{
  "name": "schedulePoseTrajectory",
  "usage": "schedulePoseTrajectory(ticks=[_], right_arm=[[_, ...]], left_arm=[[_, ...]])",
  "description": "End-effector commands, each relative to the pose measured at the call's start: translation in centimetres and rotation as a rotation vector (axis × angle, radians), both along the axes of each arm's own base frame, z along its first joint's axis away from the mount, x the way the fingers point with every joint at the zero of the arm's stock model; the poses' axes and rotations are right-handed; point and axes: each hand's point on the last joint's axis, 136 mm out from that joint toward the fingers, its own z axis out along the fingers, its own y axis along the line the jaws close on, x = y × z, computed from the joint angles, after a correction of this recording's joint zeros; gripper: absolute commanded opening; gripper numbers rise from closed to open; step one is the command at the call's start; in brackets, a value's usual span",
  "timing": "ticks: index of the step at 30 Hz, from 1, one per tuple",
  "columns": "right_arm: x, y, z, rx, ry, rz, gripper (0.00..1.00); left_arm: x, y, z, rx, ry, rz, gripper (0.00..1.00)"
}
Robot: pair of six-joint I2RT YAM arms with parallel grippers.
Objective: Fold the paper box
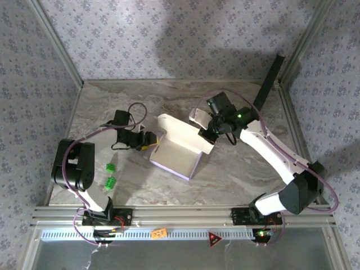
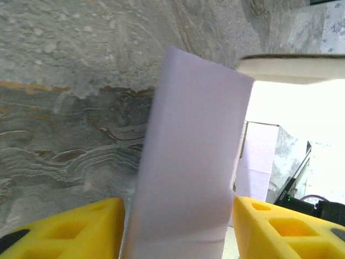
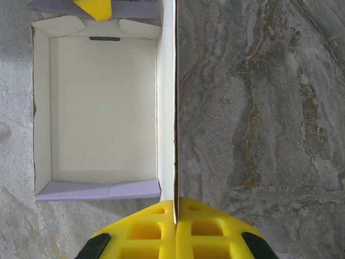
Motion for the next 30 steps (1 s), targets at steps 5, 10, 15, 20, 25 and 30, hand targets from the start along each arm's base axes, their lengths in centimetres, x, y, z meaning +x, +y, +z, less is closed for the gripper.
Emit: schedulePoseTrajectory(ticks=[5, 10, 15, 20, 25, 30], right_arm=[[0.7, 0.9, 0.9, 0.002, -0.018, -0.022, 0.00], [0.9, 1.1, 0.9, -0.003, -0.022, -0.033, 0.00], [1.1, 1.4, 1.0, -0.010, -0.028, -0.048, 0.00], [1.3, 1.6, 1.4, -0.007, -0.033, -0.071, 0.00], [1.4, 1.7, 1.4, 0.000, -0.024, -0.099, 0.00], [1.2, 1.8, 1.4, 0.009, -0.005, -0.125, 0.00]], left_arm=[[-0.7, -1.9, 1.9, 0.042, -0.049, -0.082, 0.51], [-1.0, -2.3, 1.7, 0.085, -0.056, -0.087, 0.45], [-1.1, -2.4, 0.7, 0.177, -0.071, -0.090, 0.38], [-1.2, -2.6, -0.5, 0.271, -0.096, -0.094, 0.30], [-1.4, -2.4, -1.7, 0.358, -0.123, -0.082, 0.22], [-1.6, -2.3, -2.8, 0.455, -0.162, -0.072, 0.17]])
